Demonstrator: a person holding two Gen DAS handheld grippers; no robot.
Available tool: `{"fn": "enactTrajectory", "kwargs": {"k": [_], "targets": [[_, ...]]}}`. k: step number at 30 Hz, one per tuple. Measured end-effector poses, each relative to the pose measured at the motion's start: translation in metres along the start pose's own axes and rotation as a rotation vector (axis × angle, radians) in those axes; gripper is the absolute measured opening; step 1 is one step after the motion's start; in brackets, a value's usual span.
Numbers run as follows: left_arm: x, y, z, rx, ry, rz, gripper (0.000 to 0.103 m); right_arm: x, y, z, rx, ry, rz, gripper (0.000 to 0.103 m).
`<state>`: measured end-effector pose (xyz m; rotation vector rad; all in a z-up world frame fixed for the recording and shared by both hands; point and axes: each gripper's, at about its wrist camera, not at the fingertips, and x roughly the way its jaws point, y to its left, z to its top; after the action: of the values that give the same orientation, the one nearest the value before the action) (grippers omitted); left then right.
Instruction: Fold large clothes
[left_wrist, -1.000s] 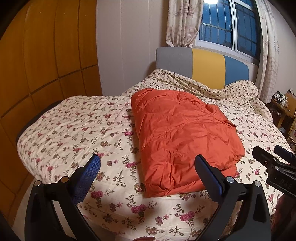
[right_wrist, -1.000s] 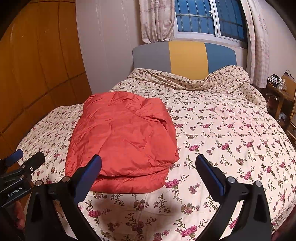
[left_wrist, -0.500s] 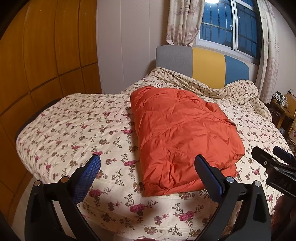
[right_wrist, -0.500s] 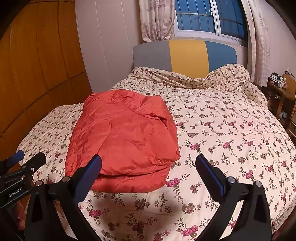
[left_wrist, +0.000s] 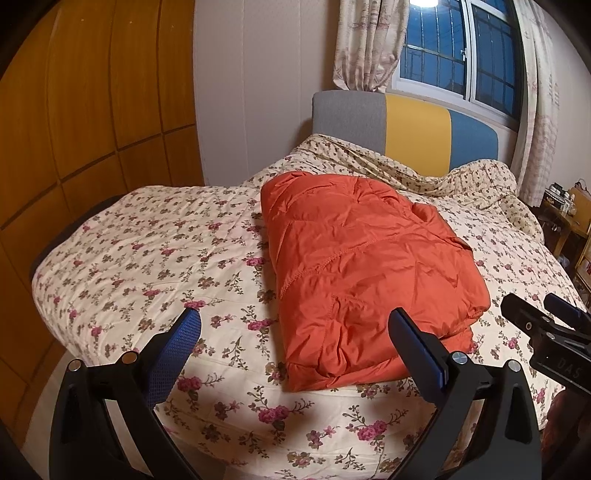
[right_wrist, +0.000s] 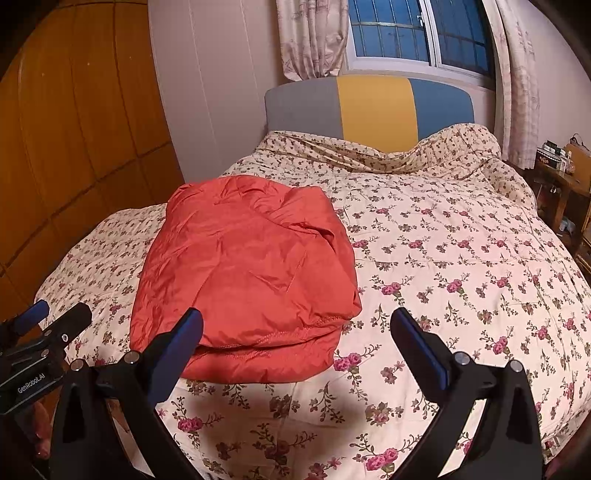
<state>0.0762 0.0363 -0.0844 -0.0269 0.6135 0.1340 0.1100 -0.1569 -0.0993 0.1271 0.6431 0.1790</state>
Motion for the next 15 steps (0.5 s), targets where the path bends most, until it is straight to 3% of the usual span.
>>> {"fn": "enactTrajectory", "kwargs": {"k": [15], "targets": [[0.0025,-0.005,-0.0006,-0.008,0.014,-0.048,0.1,0.0078,-0.0013,-0.0019,0.019,0.018,0.008,0.101]]}}
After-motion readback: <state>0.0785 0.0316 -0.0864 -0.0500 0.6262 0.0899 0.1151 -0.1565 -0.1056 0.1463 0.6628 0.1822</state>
